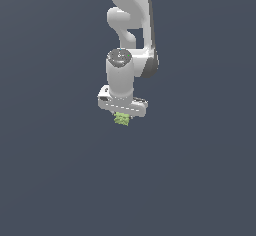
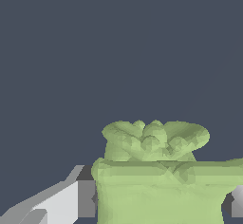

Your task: Pick up the object and move it to a goal position.

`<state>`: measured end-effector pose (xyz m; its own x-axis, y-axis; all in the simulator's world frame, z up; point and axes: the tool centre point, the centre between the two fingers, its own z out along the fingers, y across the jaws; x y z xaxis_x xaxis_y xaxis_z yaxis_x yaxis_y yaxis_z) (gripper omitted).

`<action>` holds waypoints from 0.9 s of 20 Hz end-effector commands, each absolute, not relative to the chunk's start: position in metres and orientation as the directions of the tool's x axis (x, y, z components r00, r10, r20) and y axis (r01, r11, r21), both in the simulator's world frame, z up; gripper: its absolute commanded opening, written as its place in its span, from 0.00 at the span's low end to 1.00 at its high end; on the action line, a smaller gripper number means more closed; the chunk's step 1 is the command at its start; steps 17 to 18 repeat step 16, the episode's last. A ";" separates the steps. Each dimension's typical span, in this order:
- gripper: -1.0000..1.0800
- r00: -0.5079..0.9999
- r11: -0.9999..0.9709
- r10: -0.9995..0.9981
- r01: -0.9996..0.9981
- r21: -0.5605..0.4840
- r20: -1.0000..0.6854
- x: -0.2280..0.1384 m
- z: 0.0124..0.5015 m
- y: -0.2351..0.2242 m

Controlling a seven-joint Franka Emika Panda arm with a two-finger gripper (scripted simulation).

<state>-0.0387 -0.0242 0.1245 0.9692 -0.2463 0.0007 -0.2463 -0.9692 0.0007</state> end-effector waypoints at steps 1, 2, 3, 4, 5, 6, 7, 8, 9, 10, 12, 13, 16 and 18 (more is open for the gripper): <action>0.00 0.969 -0.969 -0.247 -0.247 0.001 0.001 -0.029 0.144 -0.013; 0.00 0.969 -0.969 -0.247 -0.247 0.001 0.001 -0.025 0.151 -0.010; 0.00 0.969 -0.969 -0.247 -0.247 0.001 0.001 -0.022 0.157 -0.006; 0.00 0.969 -0.969 -0.247 -0.247 0.001 0.001 -0.019 0.163 -0.003; 0.00 0.969 -0.969 -0.247 -0.247 0.001 0.001 -0.016 0.168 0.000; 0.00 0.969 -0.969 -0.247 -0.247 0.001 0.001 -0.013 0.173 0.003; 0.00 0.969 -0.969 -0.247 -0.247 0.001 0.001 -0.011 0.177 0.005; 0.00 0.969 -0.969 -0.247 -0.247 0.001 0.001 -0.009 0.181 0.007; 0.00 0.969 -0.969 -0.247 -0.247 0.001 0.001 -0.007 0.185 0.009; 0.00 0.969 -0.969 -0.246 -0.246 0.000 0.000 -0.005 0.187 0.011; 0.00 0.969 -0.969 -0.246 -0.246 0.000 0.000 -0.002 0.191 0.013; 0.00 0.969 -0.969 -0.246 -0.246 0.000 0.000 -0.001 0.193 0.014; 0.00 0.969 -0.969 -0.246 -0.246 0.000 0.000 0.000 0.195 0.015; 0.00 0.969 -0.969 -0.246 -0.246 0.000 0.000 0.000 0.195 0.015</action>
